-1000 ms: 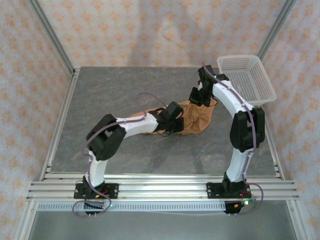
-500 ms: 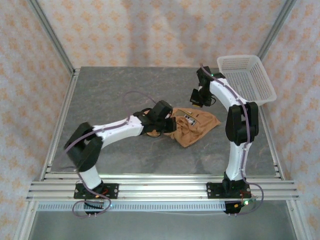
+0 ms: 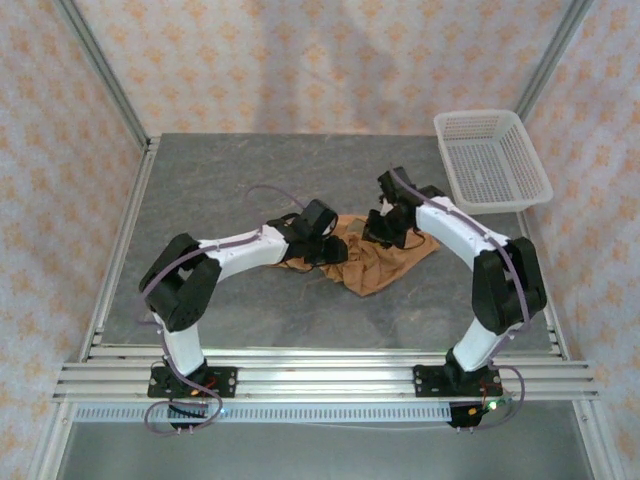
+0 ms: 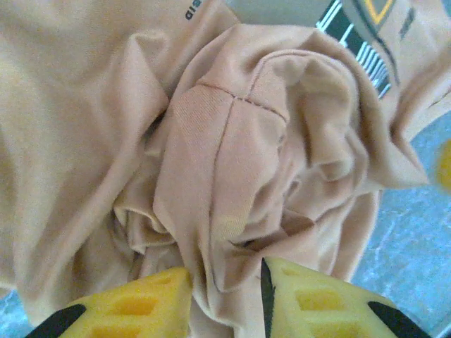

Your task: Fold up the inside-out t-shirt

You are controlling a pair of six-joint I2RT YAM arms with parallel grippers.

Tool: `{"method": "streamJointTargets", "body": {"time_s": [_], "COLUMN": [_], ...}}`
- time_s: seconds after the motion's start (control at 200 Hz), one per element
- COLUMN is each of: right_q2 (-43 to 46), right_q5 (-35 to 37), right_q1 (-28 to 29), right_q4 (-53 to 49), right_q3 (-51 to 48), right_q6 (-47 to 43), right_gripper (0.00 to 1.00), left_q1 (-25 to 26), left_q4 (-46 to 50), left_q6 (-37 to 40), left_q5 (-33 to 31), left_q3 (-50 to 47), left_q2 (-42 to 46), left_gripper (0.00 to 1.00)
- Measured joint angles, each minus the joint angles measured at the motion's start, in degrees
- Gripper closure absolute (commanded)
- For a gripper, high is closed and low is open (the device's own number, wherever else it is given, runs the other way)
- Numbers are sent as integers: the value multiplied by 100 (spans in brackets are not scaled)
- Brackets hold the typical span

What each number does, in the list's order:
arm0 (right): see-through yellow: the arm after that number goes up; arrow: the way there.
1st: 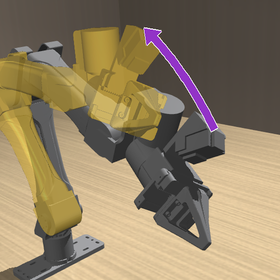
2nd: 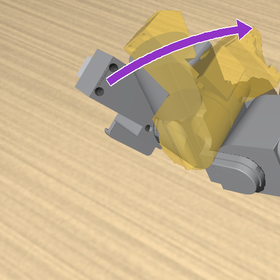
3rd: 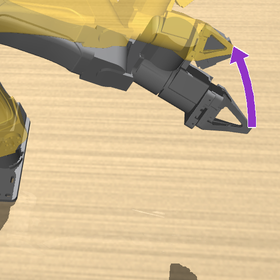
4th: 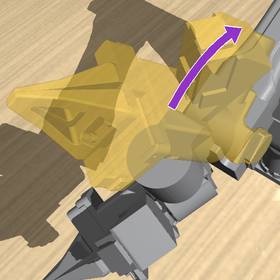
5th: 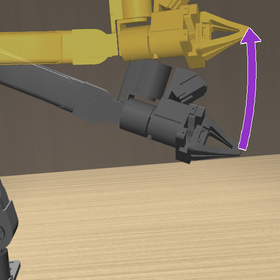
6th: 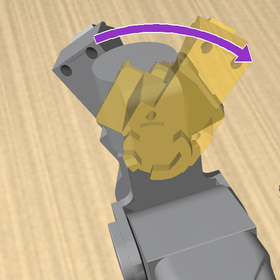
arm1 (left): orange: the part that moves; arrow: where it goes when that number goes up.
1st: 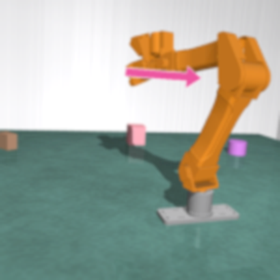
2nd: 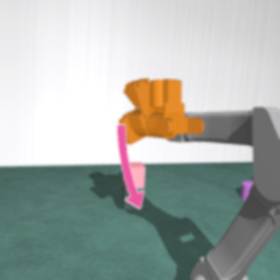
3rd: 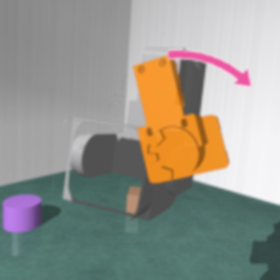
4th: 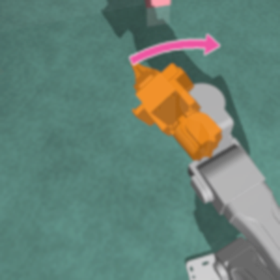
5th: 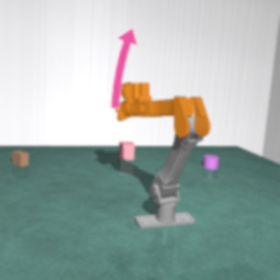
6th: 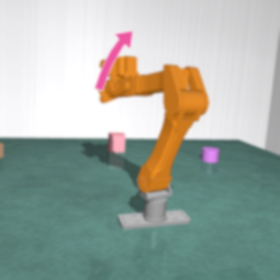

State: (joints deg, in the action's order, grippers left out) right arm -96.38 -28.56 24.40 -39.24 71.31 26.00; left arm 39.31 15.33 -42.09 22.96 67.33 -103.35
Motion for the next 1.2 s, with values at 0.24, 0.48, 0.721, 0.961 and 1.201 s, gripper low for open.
{"method": "streamJointTargets", "body": {"time_s": [0.24,0.48,0.721,0.961,1.201], "right_q2": [-444,-699,-898,-496,46], "right_q5": [-22,22,22,96,120], "right_q1": [330,330,345,356,358], "right_q4": [518,745,894,595,48], "right_q3": [-2,-9,-35,-24,264], "right_q6": [498,726,918,785,518], "right_gripper": [70,68,100,100,100], "left_q1": [0,0,-11,-120,-157], "left_q4": [-59,-59,-142,-501,-706], "left_q6": [-129,-138,-155,-361,-446], "left_q5": [2,0,4,48,70], "left_q3": [-450,-501,-516,-501,-361], "left_q2": [90,90,90,0,-490], "left_gripper": [87,88,68,70,100]}}
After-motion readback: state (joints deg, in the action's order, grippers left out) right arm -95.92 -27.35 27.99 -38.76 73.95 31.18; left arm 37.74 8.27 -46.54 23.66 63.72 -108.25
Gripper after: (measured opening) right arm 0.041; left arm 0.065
